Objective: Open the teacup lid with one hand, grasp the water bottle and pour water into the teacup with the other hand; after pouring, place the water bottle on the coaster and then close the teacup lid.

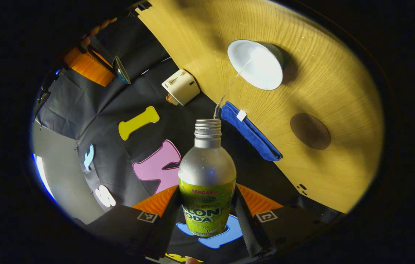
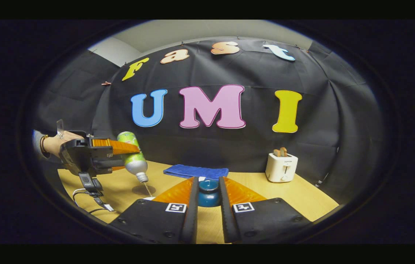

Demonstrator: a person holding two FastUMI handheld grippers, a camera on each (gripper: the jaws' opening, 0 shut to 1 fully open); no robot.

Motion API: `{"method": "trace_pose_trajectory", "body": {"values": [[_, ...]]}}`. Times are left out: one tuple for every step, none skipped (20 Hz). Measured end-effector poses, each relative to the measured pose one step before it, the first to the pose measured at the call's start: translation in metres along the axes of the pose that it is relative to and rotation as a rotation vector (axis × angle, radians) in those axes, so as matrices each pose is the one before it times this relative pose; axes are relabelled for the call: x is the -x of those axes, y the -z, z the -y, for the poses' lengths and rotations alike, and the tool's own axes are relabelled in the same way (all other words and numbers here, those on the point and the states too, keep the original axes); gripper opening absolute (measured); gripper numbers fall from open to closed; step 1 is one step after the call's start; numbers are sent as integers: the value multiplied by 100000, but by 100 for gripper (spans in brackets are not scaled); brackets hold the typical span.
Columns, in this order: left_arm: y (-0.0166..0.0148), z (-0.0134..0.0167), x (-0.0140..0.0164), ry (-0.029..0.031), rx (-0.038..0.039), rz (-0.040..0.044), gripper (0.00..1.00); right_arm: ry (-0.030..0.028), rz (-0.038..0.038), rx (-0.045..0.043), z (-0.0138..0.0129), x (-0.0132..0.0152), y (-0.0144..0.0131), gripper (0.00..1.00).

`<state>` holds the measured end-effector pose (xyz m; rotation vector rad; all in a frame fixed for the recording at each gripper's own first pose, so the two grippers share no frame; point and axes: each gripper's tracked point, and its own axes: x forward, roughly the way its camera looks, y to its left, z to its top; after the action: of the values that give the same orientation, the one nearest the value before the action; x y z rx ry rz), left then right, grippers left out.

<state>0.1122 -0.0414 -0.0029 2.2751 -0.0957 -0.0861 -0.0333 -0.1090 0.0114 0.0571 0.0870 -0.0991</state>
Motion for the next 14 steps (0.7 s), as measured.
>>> {"method": "trace_pose_trajectory", "body": {"values": [[-9,-471,120,-1021,-909,263,81,-11,120,-26,5,67,-44,27],[-70,-240,-41,-453,-844,188,81,-80,56,-115,11,49,-89,31],[42,55,105,494,-732,49,82,-153,102,-70,-61,16,-13,31],[-27,191,-39,939,-757,-124,82,-21,154,1,-24,9,-71,33],[34,25,-63,590,-625,-75,82,1,165,129,21,34,-53,35],[45,130,-65,433,-258,-49,82,186,243,22,113,83,-112,36],[-96,97,-40,350,-17,-19,82,106,94,-83,73,25,-74,36],[44,177,26,438,56,-15,82,183,72,-205,92,40,44,27],[-2,130,-114,141,129,41,82,62,11,-172,43,-19,-27,27],[-37,-30,69,107,195,-23,82,134,-32,-48,48,-100,25,27],[-41,113,-63,73,287,-98,82,43,-65,43,-22,30,77,27],[52,-44,90,-60,1016,-31,82,-4,-45,-56,26,10,-13,27],[-140,278,45,321,5316,248,82,-284,-191,-138,-152,-33,84,31],[-299,731,12,1537,6890,229,82,-231,-311,-183,-67,-35,72,33]]}}
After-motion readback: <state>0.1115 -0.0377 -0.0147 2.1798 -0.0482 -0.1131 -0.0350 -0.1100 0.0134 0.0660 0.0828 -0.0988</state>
